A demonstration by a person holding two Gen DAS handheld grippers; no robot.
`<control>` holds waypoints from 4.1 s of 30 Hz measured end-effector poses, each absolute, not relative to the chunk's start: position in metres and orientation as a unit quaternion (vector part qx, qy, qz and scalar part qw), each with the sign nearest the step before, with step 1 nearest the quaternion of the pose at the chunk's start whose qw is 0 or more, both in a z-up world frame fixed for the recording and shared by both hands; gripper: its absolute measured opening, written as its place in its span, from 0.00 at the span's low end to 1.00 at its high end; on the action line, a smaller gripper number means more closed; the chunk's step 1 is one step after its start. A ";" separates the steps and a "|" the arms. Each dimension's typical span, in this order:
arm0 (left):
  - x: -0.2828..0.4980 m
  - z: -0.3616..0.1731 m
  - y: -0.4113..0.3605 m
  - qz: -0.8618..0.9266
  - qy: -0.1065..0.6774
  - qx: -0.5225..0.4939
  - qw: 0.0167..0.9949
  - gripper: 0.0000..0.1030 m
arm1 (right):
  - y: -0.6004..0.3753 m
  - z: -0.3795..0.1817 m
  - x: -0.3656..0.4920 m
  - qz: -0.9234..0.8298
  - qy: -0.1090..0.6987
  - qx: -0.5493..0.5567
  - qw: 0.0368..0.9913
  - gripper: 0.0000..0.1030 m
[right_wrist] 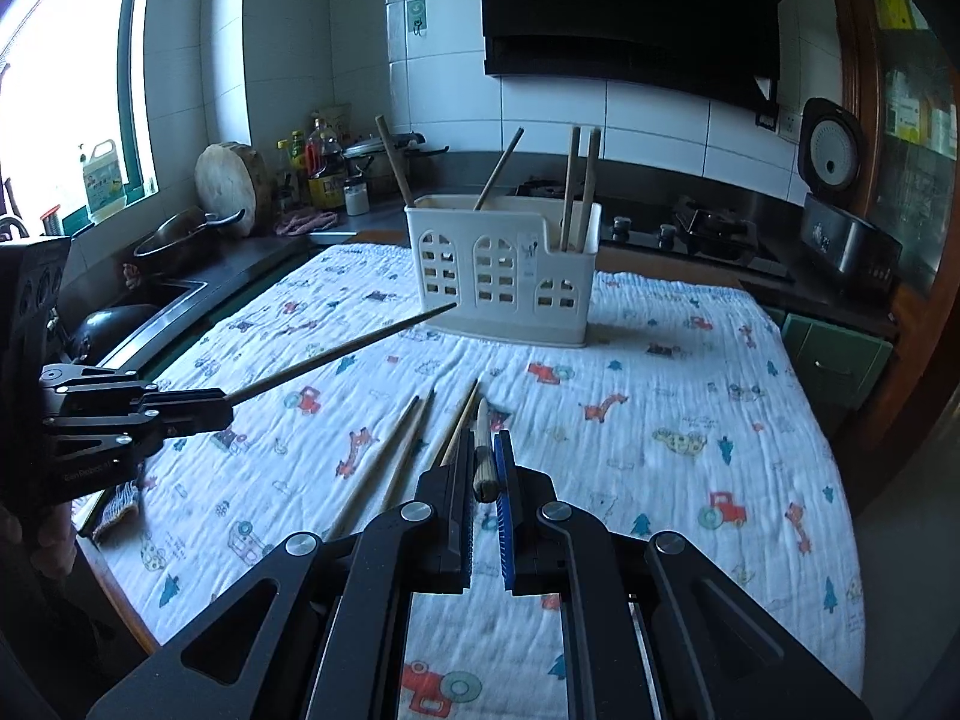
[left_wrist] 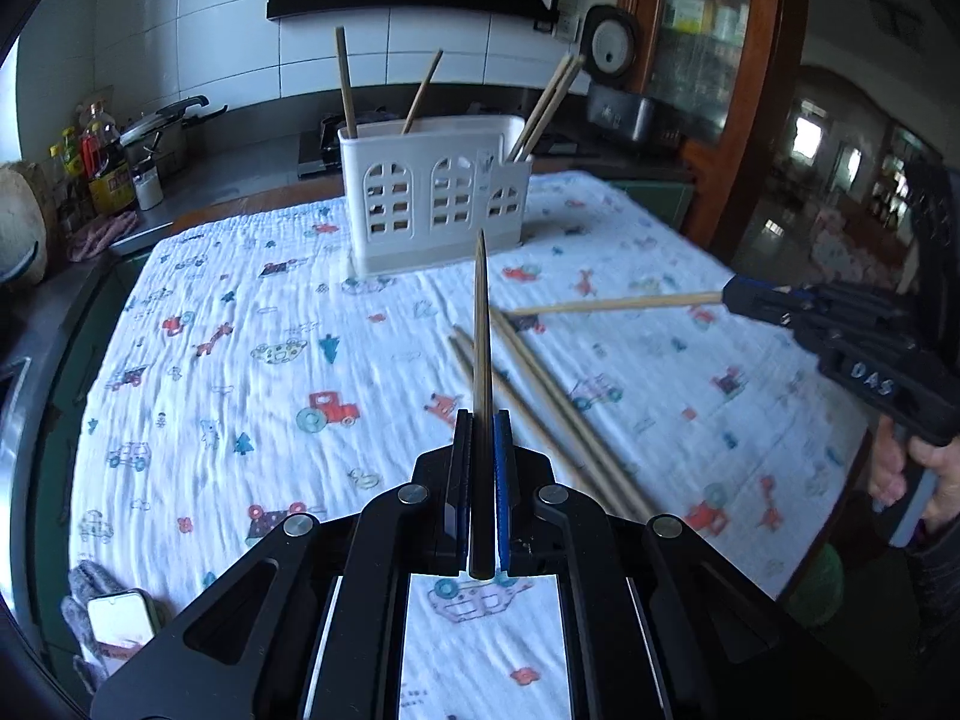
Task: Organize utensils
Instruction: 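Lift the left tool's chopstick toward the holder while the right tool carries its chopstick there, then open the left tool over the holder while the right tool releases its chopstick into it, then lower the left tool to the pile and grasp a chopstick while the right tool grasps another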
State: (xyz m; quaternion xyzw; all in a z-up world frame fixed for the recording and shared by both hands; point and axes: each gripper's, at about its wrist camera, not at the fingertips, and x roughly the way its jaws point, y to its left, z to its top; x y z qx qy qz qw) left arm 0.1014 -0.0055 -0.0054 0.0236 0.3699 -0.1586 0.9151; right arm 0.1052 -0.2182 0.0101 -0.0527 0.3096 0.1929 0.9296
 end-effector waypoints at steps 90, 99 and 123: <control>0.368 0.116 -0.012 -0.160 0.523 0.122 0.828 0.39 | -0.200 0.157 0.362 0.147 0.393 -0.122 0.900 0.07; 0.346 0.145 -0.008 -0.159 0.481 0.107 0.855 0.46 | -0.209 0.171 0.344 0.145 0.371 -0.111 0.910 0.14; 0.154 0.067 0.027 -0.117 0.382 -0.024 0.916 0.54 | -0.200 0.028 0.121 0.184 0.329 -0.111 0.919 0.30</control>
